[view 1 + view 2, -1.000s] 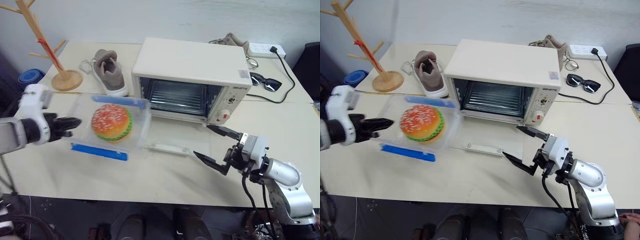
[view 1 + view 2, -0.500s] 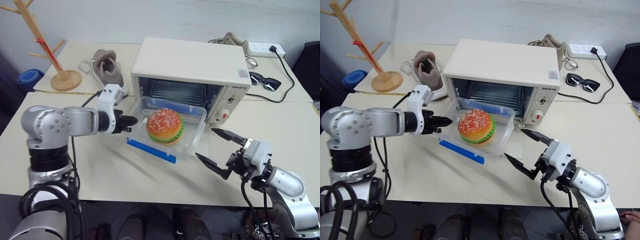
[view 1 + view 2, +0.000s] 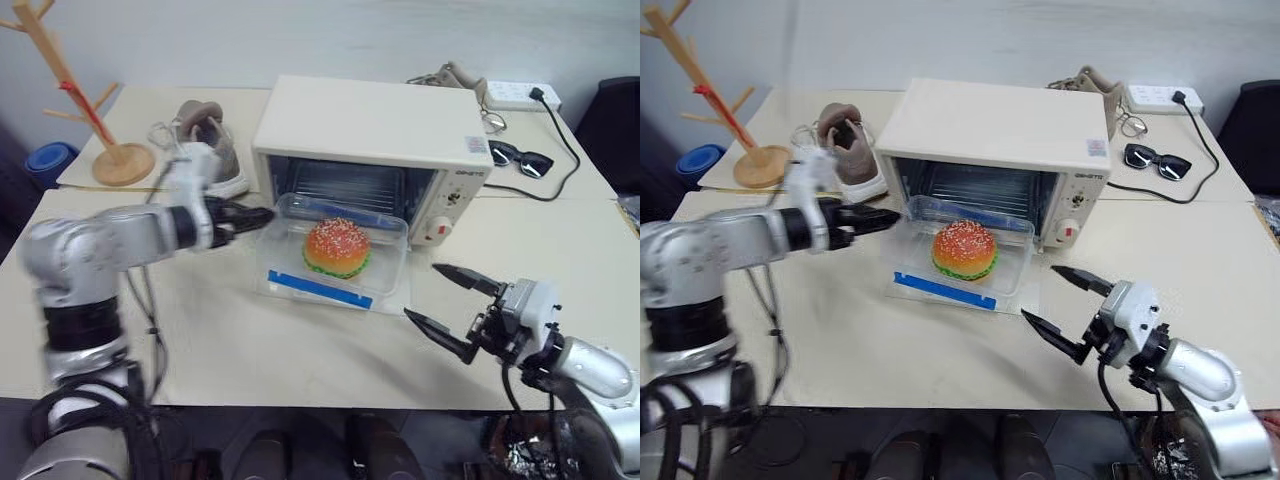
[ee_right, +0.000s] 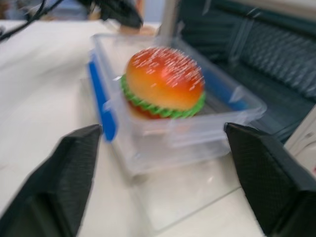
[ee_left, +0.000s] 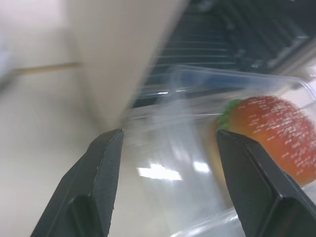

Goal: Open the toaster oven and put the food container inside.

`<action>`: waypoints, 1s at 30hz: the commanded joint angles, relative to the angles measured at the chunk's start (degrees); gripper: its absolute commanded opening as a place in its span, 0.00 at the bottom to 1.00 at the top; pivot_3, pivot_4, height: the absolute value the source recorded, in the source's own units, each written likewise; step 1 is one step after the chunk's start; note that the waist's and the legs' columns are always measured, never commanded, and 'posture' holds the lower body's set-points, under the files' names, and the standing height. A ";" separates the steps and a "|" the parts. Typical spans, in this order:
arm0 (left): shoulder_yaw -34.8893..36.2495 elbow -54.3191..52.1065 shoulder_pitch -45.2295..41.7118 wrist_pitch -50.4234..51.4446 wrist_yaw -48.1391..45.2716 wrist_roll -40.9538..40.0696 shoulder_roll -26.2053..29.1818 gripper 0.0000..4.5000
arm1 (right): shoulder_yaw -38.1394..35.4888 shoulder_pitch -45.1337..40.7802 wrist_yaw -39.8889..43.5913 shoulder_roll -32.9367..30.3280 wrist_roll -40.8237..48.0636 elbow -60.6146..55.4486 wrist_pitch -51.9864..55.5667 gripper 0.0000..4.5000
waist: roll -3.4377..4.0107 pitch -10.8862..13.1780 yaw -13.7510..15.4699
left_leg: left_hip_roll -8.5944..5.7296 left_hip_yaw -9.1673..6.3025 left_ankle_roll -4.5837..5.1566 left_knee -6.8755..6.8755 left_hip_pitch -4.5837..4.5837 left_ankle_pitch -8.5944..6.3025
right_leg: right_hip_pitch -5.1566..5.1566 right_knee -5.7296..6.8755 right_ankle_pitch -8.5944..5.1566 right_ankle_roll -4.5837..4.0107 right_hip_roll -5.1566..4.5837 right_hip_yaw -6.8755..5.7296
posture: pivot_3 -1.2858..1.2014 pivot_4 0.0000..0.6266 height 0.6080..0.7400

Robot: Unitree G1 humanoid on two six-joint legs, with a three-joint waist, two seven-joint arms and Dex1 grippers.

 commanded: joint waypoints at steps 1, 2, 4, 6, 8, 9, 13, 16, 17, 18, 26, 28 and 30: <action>-2.05 -2.24 9.75 -20.23 -19.27 6.48 7.50 0.50 | 1.57 1.97 3.76 -3.12 2.88 -4.91 4.01 0.58 | 0.02 0.01 0.08 | 0.00 -0.04 0.01 -0.01 0.00 0.01 | 0.04 -0.03 -0.01 -0.01 -0.02 -0.02 | 0.52 0.24 1.00; -4.02 -2.49 13.97 -27.78 -25.44 9.38 9.69 0.43 | 2.94 1.94 3.80 -3.46 3.14 -5.39 5.47 0.50 | 0.02 0.01 -0.03 | 0.02 -0.02 0.01 0.00 0.01 0.00 | 0.04 -0.07 -0.02 -0.03 -0.02 -0.01 | 0.52 0.24 1.00; -7.04 -3.19 18.61 -35.22 -31.76 12.06 11.45 0.30 | 5.65 0.73 3.97 -3.03 1.06 -5.15 5.30 0.36 | 0.01 0.01 0.21 | 0.03 -0.05 0.08 -0.03 0.06 -0.02 | 0.18 -0.19 -0.04 -0.07 -0.07 -0.02 | 0.52 0.24 1.00; -10.00 -5.02 20.25 -38.94 -33.76 11.97 8.20 0.16 | 10.06 -1.98 4.25 -2.17 -2.88 -3.43 4.22 0.21 | 0.02 0.01 1.16 | -0.02 -0.06 0.24 -0.01 0.01 -0.10 | 0.17 -0.22 -0.03 -0.06 -0.20 -0.02 | 0.52 0.24 1.00; -12.64 -5.88 19.67 -40.31 -32.15 12.36 3.67 0.01 | 12.72 -5.45 2.87 0.09 -4.27 -1.66 4.37 0.03 | 0.01 0.01 1.93 | -0.08 -0.11 0.77 0.06 -0.03 -0.33 | 0.21 -0.29 0.03 -0.03 -0.37 -0.06 | 0.52 0.24 1.00; -13.99 -5.69 18.88 -40.86 -30.81 13.26 1.47 0.00 | 13.55 -7.32 2.60 1.07 -4.61 -0.85 4.32 0.01 | 0.01 0.01 2.19 | -0.10 -0.11 0.82 0.13 -0.09 -0.36 | 0.18 -0.28 0.04 -0.01 -0.38 -0.06 | 0.52 0.24 1.00; -17.15 -2.63 16.17 -42.97 -26.65 17.31 -4.77 0.00 | 14.84 -12.34 1.25 3.38 -7.09 2.60 4.10 0.01 | 0.01 0.01 2.39 | -0.15 -0.11 0.90 0.28 -0.28 -0.41 | 0.07 -0.29 0.11 0.12 -0.35 -0.07 | 0.52 0.24 1.00; -17.81 1.20 11.87 -42.17 -21.17 18.81 -10.93 0.00 | 14.83 -17.23 0.04 4.71 -9.93 7.82 2.80 0.01 | 0.01 0.01 2.39 | -0.14 -0.07 0.90 0.44 -0.34 -0.42 | 0.06 -0.27 0.13 0.16 -0.23 -0.07 | 0.52 0.24 1.00; -17.87 3.20 10.36 -42.72 -19.35 19.91 -12.77 0.00 | 14.67 -19.13 -0.76 5.61 -10.89 9.98 2.18 0.01 | 0.01 0.01 2.38 | -0.14 -0.07 0.92 0.52 -0.35 -0.43 | 0.07 -0.25 0.15 0.20 -0.19 -0.07 | 0.52 0.24 1.00; -17.75 5.36 8.90 -43.57 -17.37 21.15 -14.47 0.00 | 14.78 -20.91 -1.51 6.46 -12.37 12.24 1.11 0.01 | 0.01 0.01 2.37 | -0.13 -0.06 0.94 0.61 -0.38 -0.43 | 0.07 -0.21 0.17 0.23 -0.17 -0.06 | 0.52 0.24 1.00; -16.88 13.33 3.51 -47.71 -10.34 24.69 -22.56 0.00 | 15.36 -29.57 -6.09 11.99 -21.46 26.53 -7.29 0.01 | 0.01 0.01 2.09 | -0.12 0.04 0.69 0.77 -0.48 -0.30 | -0.03 -0.13 0.21 0.31 -0.09 -0.02 | 0.52 0.24 1.00; -16.71 14.56 3.11 -48.97 -9.43 25.49 -23.64 0.00 | 15.33 -31.96 -7.92 13.30 -23.70 29.79 -9.06 0.01 | 0.01 0.01 1.90 | -0.12 0.04 0.67 0.85 -0.65 -0.29 | -0.13 -0.14 0.23 0.34 -0.09 -0.02 | 0.52 0.24 1.00; -16.04 16.25 2.33 -50.37 -7.78 26.03 -25.06 0.00 | 15.24 -34.06 -10.26 14.50 -26.19 32.79 -11.10 0.01 | 0.01 0.01 1.86 | -0.13 0.03 0.64 0.91 -0.80 -0.27 | -0.26 -0.10 0.24 0.36 -0.10 -0.02 | 0.52 0.24 1.00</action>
